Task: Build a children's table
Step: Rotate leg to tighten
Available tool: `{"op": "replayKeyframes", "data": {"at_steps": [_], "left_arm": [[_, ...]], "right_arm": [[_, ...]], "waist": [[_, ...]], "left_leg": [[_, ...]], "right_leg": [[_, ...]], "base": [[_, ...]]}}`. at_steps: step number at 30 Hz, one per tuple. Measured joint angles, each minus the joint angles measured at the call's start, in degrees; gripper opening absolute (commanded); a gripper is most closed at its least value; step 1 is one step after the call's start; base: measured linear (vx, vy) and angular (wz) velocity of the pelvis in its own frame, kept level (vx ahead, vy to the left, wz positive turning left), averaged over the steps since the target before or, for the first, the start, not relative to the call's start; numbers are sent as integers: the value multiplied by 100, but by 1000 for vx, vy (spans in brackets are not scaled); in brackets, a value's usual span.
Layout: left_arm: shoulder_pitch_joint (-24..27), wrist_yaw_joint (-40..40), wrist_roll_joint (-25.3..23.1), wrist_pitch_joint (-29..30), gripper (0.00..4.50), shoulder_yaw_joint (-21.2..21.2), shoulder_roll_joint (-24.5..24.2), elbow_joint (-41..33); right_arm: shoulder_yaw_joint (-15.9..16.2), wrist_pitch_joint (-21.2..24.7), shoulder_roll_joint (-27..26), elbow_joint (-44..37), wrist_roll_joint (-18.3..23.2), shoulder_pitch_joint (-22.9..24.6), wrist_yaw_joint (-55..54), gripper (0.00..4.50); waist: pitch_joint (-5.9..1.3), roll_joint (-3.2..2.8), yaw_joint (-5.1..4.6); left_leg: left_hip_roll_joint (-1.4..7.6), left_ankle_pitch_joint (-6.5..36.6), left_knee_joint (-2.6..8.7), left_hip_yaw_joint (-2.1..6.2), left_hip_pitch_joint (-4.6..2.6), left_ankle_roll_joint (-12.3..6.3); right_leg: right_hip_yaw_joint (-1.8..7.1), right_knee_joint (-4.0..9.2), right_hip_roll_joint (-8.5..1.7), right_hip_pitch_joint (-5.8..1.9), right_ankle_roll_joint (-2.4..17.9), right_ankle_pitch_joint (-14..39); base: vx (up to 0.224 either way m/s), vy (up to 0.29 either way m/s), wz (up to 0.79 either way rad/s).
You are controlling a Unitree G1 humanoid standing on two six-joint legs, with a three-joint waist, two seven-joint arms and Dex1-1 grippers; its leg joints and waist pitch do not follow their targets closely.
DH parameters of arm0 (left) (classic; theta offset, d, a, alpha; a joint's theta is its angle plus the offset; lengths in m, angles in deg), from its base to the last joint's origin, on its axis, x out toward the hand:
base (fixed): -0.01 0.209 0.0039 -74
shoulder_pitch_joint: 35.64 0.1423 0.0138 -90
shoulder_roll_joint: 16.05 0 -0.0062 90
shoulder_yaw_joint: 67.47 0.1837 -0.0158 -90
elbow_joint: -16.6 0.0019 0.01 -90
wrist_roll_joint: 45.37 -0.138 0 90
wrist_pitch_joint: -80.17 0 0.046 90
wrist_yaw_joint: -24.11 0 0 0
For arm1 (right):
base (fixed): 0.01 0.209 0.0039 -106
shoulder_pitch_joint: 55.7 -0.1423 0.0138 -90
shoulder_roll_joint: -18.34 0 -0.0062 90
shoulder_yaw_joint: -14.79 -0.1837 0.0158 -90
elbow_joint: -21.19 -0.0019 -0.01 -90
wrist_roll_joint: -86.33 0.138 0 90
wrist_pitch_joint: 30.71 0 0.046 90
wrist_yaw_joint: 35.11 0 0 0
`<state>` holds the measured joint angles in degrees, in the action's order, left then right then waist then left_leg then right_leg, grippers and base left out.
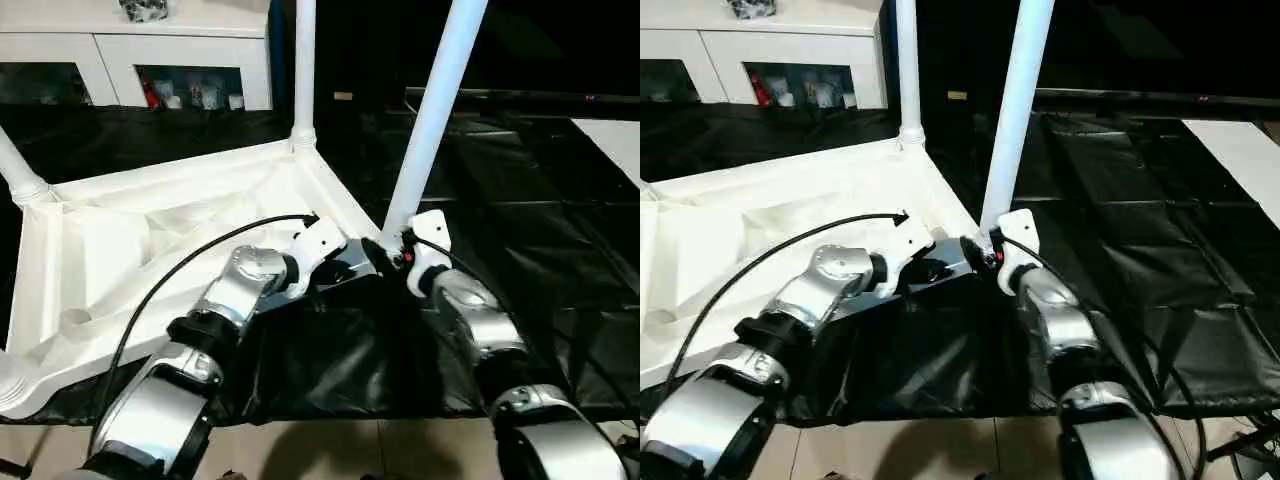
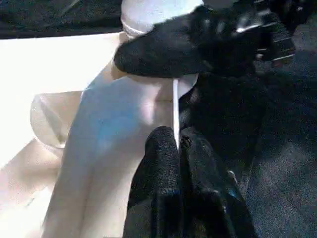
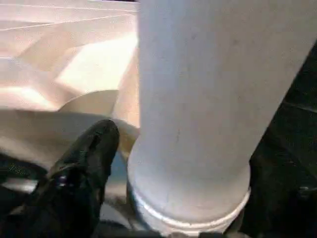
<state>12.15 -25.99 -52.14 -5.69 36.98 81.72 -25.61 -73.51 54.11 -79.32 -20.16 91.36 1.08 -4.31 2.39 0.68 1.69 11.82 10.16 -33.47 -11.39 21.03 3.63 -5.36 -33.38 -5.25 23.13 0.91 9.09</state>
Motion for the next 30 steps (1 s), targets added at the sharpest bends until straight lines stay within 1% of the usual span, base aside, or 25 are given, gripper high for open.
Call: {"op": "replayKeyframes", "data": {"at_steps": [4,7,11,12,13,15,17,19,21,23,25,26,28,30], "left_arm": [[144,-599,62,-319,0,15,-326,-141],[270,-1386,230,-462,0,66,-598,-321],[404,-2060,344,-531,0,166,-769,-545],[463,-2244,385,-542,0,220,-819,-646],[488,-2335,416,-557,0,231,-862,-690],[534,-2546,480,-562,0,240,-949,-739],[570,-2676,488,-562,0,246,-986,-805],[575,-2789,496,-562,0,259,-1029,-834],[589,-2921,499,-574,0,289,-1074,-878],[601,-2981,500,-580,0,298,-1087,-891],[609,-3000,501,-574,0,298,-1093,-910],[611,-2981,501,-561,0,298,-1096,-915],[611,-2839,494,-511,0,286,-1085,-914],[582,-2457,442,-452,0,253,-1000,-851]], "right_arm": [[298,-63,430,-433,76,303,1044,388],[528,11,921,-1083,244,675,2137,388],[720,117,1224,-1535,391,843,3002,388],[809,141,1324,-1659,419,872,3281,388],[835,147,1362,-1701,437,885,3430,362],[922,221,1433,-1793,443,893,3663,355],[956,275,1475,-1849,460,900,3802,349],[994,398,1493,-1934,522,918,3905,323],[1003,513,1505,-2043,581,973,3975,312],[1004,577,1509,-2137,605,1048,3983,305],[1001,646,1505,-2161,644,1067,3980,284],[990,712,1490,-2171,653,1069,3961,284],[905,823,1358,-2157,653,1078,3767,274],[708,904,1151,-2031,635,1071,3281,273]], "waist": [[1,-2,26],[4,-5,85],[6,-5,150],[6,-4,181],[7,-3,189],[7,-4,190],[9,-2,192],[9,-1,192],[10,0,192],[10,0,193],[10,0,191],[10,0,191],[10,1,179],[8,7,152]], "left_leg": [[3,-1,24,0,-1,0],[2,1,23,-2,7,-3],[2,2,15,-5,6,-5],[3,2,15,-5,6,-4],[5,1,13,-5,6,-4],[5,1,7,-5,6,-4],[5,1,3,-4,7,-3],[5,1,2,-5,7,-3],[5,2,0,-4,8,-3],[4,2,1,-5,9,-3],[4,3,3,-5,9,-3],[5,2,5,-5,8,-3],[5,2,3,-5,6,-2],[5,2,-4,-4,5,-2]], "right_leg": [[-7,-1,3,4,-8,5],[-6,3,1,4,-12,10],[-4,4,0,3,-11,9],[-4,3,0,2,-11,9],[-4,0,0,2,-11,9],[-3,-7,0,2,-11,9],[-3,-7,0,1,-12,9],[-1,-7,0,1,-12,9],[-1,-7,-1,0,-13,10],[0,-7,-1,1,-15,11],[0,-7,-1,1,-16,12],[0,-7,-1,1,-16,12],[0,-8,0,1,-16,11],[0,-10,-1,0,-17,12]], "base": [[0,0,0],[0,0,0],[0,0,0],[0,0,0],[0,0,0],[0,0,0],[0,0,0],[0,0,0],[0,0,0],[0,0,0],[0,0,0],[0,0,0],[0,0,0],[0,0,0]]}}
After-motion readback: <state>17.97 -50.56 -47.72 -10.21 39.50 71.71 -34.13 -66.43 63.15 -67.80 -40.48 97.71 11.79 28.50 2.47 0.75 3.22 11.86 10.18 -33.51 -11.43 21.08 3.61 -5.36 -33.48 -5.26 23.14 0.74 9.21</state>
